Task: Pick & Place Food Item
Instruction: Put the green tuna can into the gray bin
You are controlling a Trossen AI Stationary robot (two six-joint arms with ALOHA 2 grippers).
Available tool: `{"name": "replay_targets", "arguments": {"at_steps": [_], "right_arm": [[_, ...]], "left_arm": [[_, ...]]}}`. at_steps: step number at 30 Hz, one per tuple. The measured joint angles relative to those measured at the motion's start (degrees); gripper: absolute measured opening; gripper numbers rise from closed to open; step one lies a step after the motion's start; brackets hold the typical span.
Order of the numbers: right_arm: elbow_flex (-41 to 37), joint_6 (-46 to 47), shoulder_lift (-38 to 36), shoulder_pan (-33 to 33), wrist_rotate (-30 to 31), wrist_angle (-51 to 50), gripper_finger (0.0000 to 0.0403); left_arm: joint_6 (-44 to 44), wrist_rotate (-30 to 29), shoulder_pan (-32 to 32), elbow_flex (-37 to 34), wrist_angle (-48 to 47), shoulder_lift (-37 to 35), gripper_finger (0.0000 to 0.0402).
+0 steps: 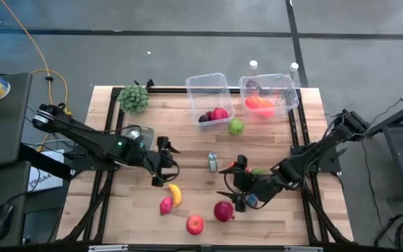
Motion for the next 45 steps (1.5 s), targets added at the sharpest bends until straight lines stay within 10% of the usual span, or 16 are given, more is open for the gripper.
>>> {"name": "replay_targets", "arguments": {"at_steps": [24,45], "right_arm": [[0.7,23.0,19.8,-5.1,6.8,0.4,0.0305],[0.7,49.6,16.7,-8.2,-6.0,-15.9,0.0305]], "left_arm": [[-5.0,0.4,-6.0,0.0,-21.4,-15.0,0.0392],[-7.0,0.6,-12.9,-5.4,-23.8,-23.7,0.0392]]}}
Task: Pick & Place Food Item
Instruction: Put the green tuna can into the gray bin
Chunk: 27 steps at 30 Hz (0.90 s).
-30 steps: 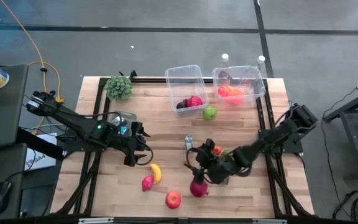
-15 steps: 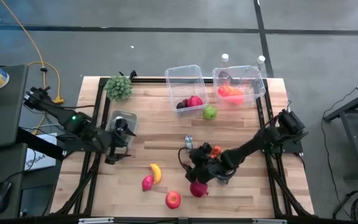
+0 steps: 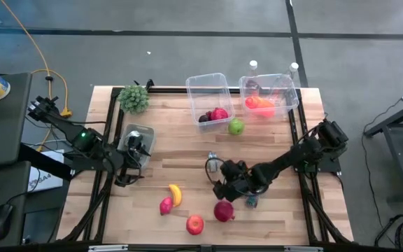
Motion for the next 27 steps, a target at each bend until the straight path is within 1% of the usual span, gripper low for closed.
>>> {"name": "replay_targets", "arguments": {"at_steps": [2,7,13,18,22,27], "right_arm": [[0.0,2.2,0.0,-1.2,-1.2,-1.8,0.0305],[0.0,1.9,0.0,-3.7,-4.0,1.1,0.0305],[0.0,-1.2,0.0,-6.1,-4.3,1.7,0.0305],[0.0,-4.1,0.0,-7.9,-4.4,2.3,0.0305],[0.0,-4.4,0.0,-9.6,-5.5,4.0,0.0305],[0.0,-6.2,0.0,-11.4,-4.9,4.5,0.0305]], "left_arm": [[0.0,0.0,0.0,0.0,0.3,0.0,0.0392],[-1.6,0.0,0.0,0.0,1.8,0.0,0.0392],[-4.3,0.0,0.0,0.0,1.8,0.0,0.0392],[-4.8,-0.1,0.0,0.0,1.8,0.0,0.0392],[-7.0,-0.2,0.0,-0.1,1.7,0.1,0.0392],[-7.2,-0.3,0.0,-0.1,1.7,0.1,0.0392]]}}
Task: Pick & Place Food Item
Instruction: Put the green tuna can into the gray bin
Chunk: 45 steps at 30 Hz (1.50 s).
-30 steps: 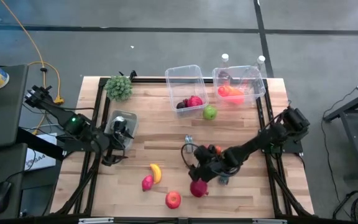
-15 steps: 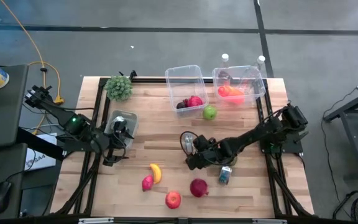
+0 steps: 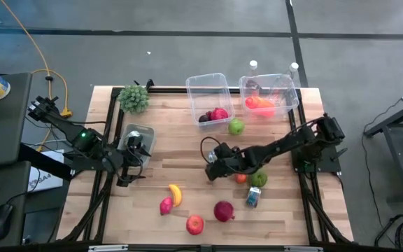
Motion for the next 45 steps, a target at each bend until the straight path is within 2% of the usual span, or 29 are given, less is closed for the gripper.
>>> {"name": "replay_targets", "arguments": {"at_steps": [10,28,34,42,45], "right_arm": [[0.0,-0.7,0.0,-2.0,0.9,0.0,0.0305],[0.0,0.4,3.9,-2.1,-2.1,2.1,0.03],[0.0,-1.0,3.9,-2.0,-1.8,1.2,0.0249],[0.0,-5.0,3.9,-2.0,-1.4,0.2,0.0122],[0.0,-6.1,3.9,-1.9,-1.4,0.2,0.0121]], "left_arm": [[1.3,-0.5,0.0,-0.1,2.1,0.0,0.0392],[1.3,-0.6,0.0,-2.8,3.5,0.1,0.0392],[3.0,-0.6,0.0,-2.8,4.8,0.1,0.0392],[3.1,-0.6,0.0,-2.8,4.8,0.1,0.0392],[3.2,-0.6,0.0,-2.8,5.1,0.1,0.0392]]}}
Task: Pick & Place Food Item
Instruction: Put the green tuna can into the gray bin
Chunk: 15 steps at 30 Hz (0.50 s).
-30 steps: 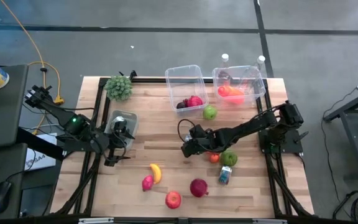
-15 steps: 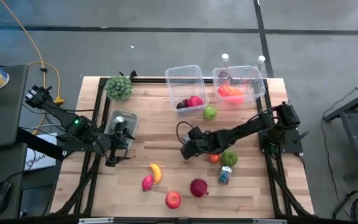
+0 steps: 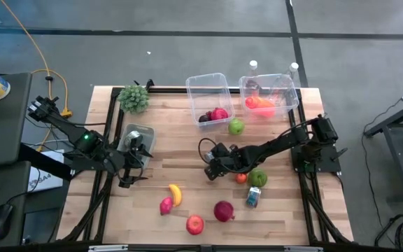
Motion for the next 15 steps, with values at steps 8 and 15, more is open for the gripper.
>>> {"name": "replay_targets", "arguments": {"at_steps": [8,15], "right_arm": [[-0.1,-6.5,0.0,1.3,5.7,7.8,0.0121],[0.0,-22.0,-0.5,4.5,3.0,29.8,0.0121]], "left_arm": [[0.0,0.0,0.0,0.0,1.4,0.0,0.0392],[0.9,0.0,0.0,0.0,1.6,0.0,0.0392]]}}
